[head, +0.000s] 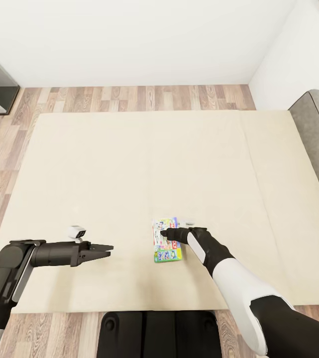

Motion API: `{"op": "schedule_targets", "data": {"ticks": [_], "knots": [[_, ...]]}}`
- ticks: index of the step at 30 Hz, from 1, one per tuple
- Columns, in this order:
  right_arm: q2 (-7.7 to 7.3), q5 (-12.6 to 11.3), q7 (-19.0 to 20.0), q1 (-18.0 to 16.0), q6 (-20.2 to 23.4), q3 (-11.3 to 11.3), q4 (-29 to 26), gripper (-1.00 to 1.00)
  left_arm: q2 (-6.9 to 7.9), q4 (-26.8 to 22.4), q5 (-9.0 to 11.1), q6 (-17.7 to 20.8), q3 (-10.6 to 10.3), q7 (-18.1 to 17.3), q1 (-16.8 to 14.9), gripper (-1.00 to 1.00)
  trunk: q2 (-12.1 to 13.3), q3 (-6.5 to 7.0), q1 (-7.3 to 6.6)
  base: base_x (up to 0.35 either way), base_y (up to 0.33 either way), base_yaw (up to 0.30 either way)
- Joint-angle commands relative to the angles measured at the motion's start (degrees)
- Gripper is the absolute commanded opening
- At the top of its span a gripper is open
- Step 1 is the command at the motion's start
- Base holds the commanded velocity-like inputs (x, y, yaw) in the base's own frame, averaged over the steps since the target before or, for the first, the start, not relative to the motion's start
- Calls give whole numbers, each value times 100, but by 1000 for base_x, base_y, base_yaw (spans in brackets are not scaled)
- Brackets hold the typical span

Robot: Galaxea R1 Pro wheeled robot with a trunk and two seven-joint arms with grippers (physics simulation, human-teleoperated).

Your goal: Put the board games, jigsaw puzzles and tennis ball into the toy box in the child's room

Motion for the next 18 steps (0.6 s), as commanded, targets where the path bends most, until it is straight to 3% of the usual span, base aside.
{"op": "schedule_targets", "data": {"ticks": [1,8,14,18], "knots": [[0,-21,-4,-2,25,8,-5,100,3,-2,-2,61,0,-21,-1,100,-9,-6,3,0,0,0],[0,-21,-4,-2,25,8,-5,100,3,-2,-2,61,-1,-21,-1,100,-9,-6,3,0,0,0],[0,-42,11,-197,27,87,-40,100,-15,-84,42,-134,-2,-21,-143,100,-9,-6,3,0,0,0],[0,-26,5,-89,22,91,66,100,-125,-45,36,-262,-23,-21,-65,100,-9,-6,3,0,0,0]]}}
